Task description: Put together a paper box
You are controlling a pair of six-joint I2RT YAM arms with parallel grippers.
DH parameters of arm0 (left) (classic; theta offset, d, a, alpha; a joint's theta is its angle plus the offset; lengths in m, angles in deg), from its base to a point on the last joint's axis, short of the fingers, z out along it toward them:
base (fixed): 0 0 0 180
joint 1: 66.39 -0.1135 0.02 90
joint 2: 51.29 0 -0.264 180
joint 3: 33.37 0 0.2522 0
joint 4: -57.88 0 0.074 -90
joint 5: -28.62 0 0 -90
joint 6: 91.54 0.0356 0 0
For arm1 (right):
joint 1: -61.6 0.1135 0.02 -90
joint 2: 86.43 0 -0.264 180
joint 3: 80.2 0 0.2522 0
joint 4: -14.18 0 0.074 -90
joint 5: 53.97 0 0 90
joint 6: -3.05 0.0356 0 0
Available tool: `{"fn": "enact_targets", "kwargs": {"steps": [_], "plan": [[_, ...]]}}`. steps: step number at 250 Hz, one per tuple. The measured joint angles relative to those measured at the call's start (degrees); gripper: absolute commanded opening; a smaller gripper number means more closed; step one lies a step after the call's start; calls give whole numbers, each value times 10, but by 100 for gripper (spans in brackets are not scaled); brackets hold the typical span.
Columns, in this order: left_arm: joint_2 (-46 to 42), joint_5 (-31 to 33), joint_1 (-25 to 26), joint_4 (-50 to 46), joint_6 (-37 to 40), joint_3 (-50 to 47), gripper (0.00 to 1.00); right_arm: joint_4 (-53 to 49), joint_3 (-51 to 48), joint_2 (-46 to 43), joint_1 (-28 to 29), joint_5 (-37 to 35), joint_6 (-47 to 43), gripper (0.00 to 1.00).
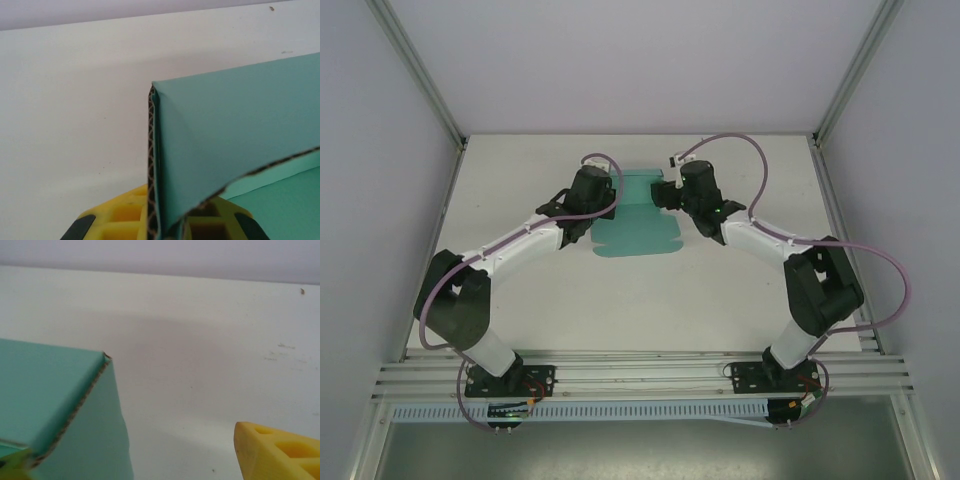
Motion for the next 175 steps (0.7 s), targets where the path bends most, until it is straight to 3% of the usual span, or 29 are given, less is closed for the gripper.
{"fn": "enact_targets", "kwargs": {"steps": [89,175], "plan": [[1,3,-1,0,-5,0,0,5,-19,-20,0,-3,23,73],[10,-10,-1,-1,-13,11,0,-27,20,6,11,-38,53,58]]}}
